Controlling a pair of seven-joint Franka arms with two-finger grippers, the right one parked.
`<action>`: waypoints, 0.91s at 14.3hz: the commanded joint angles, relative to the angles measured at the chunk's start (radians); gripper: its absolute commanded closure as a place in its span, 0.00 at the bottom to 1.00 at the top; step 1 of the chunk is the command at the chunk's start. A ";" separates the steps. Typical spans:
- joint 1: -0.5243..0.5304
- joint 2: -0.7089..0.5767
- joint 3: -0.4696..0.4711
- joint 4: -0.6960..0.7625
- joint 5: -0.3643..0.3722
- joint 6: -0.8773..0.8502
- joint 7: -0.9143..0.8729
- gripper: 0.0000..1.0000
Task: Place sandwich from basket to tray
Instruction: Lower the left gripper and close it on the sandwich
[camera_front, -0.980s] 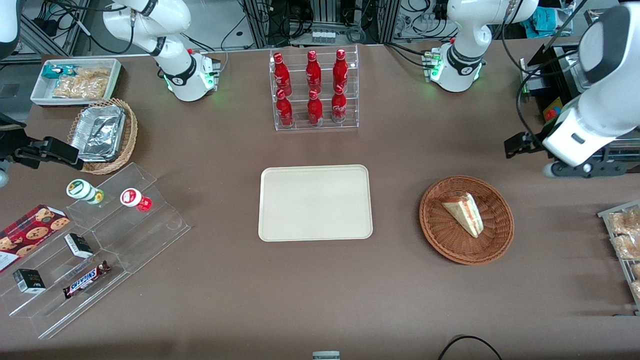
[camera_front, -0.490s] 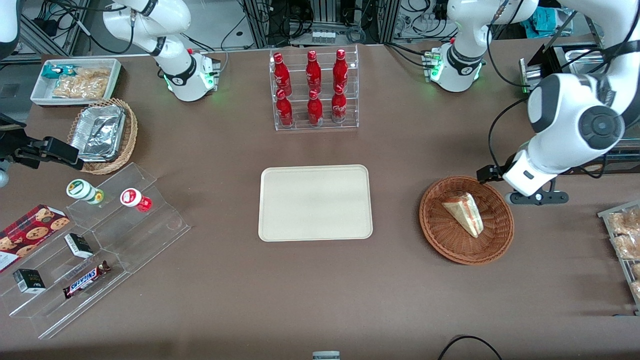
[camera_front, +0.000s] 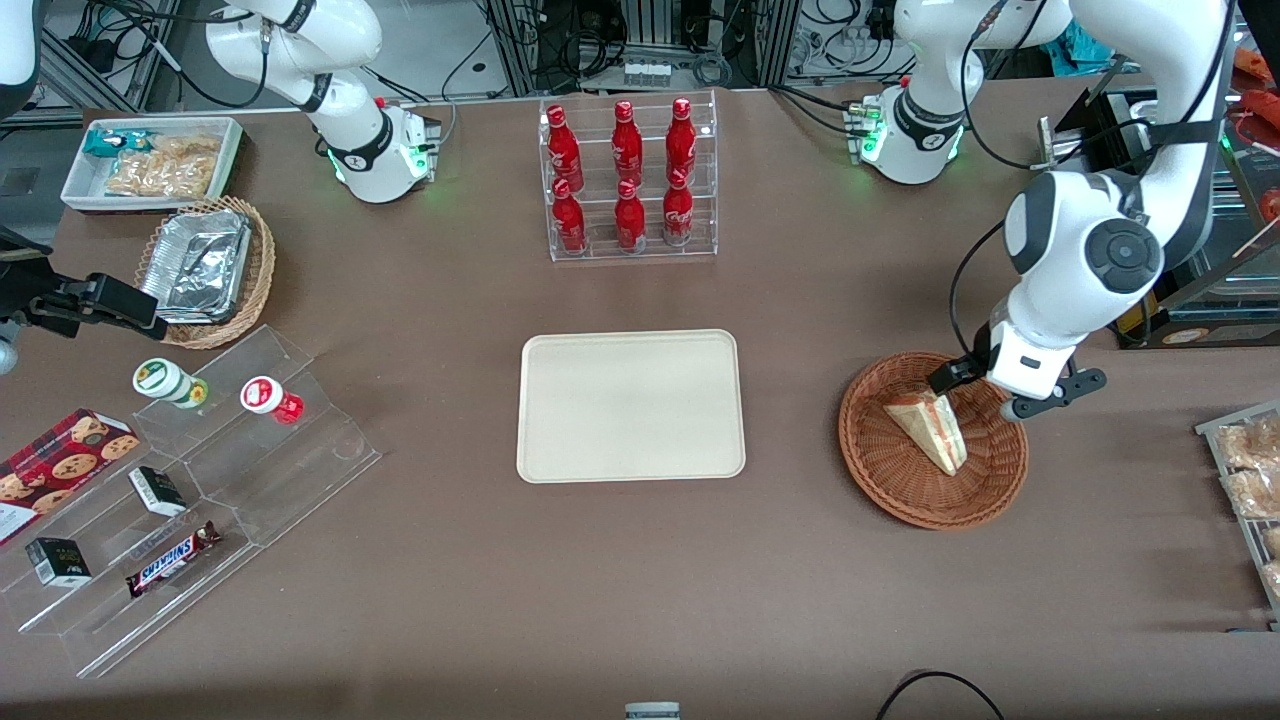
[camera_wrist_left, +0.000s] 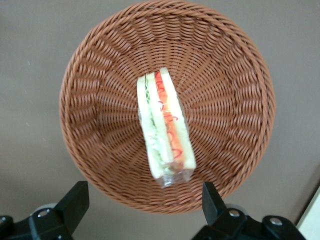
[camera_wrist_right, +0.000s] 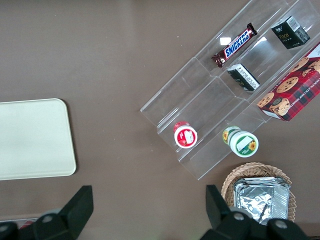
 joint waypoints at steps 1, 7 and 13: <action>-0.018 0.063 0.005 0.020 0.011 0.064 -0.199 0.00; -0.018 0.175 0.005 0.020 0.005 0.180 -0.311 0.00; -0.017 0.193 0.005 0.020 0.006 0.152 -0.307 0.86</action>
